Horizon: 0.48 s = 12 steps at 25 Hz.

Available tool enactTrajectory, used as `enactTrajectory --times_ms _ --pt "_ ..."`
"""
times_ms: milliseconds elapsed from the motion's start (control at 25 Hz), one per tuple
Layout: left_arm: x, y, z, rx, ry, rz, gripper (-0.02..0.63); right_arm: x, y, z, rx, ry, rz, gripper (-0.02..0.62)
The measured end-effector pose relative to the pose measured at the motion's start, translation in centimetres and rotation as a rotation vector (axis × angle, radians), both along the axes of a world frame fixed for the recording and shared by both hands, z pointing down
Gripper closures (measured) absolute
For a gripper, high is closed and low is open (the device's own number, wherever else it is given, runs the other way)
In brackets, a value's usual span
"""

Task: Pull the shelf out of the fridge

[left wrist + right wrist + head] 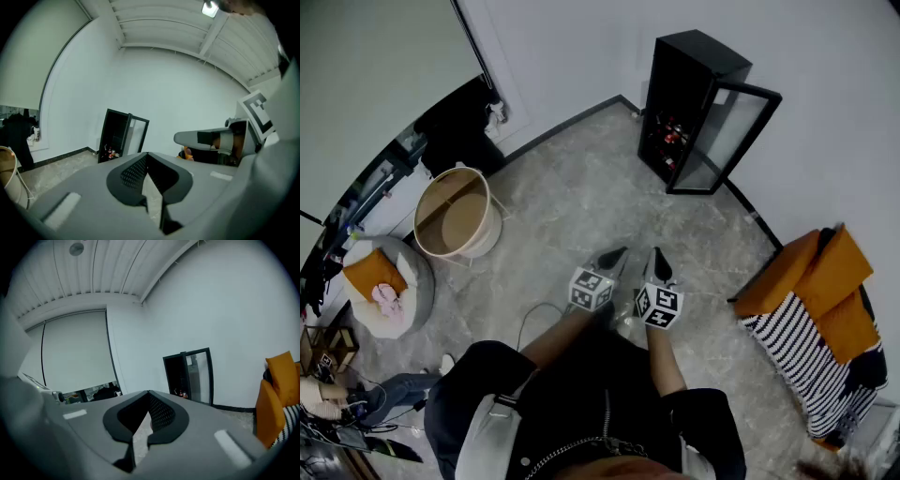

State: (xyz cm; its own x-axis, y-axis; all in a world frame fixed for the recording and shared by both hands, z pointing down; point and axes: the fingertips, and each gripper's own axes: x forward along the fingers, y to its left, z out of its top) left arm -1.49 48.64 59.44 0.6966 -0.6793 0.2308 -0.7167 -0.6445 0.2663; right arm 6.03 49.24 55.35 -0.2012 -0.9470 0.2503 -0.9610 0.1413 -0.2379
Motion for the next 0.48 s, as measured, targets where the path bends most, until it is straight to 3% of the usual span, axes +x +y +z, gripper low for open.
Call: enactTrajectory --times_ms 480 --pt "-0.95 0.28 -0.86 0.036 0.001 -0.026 0.597 -0.85 0.57 -0.84 0.061 0.012 -0.014 0.592"
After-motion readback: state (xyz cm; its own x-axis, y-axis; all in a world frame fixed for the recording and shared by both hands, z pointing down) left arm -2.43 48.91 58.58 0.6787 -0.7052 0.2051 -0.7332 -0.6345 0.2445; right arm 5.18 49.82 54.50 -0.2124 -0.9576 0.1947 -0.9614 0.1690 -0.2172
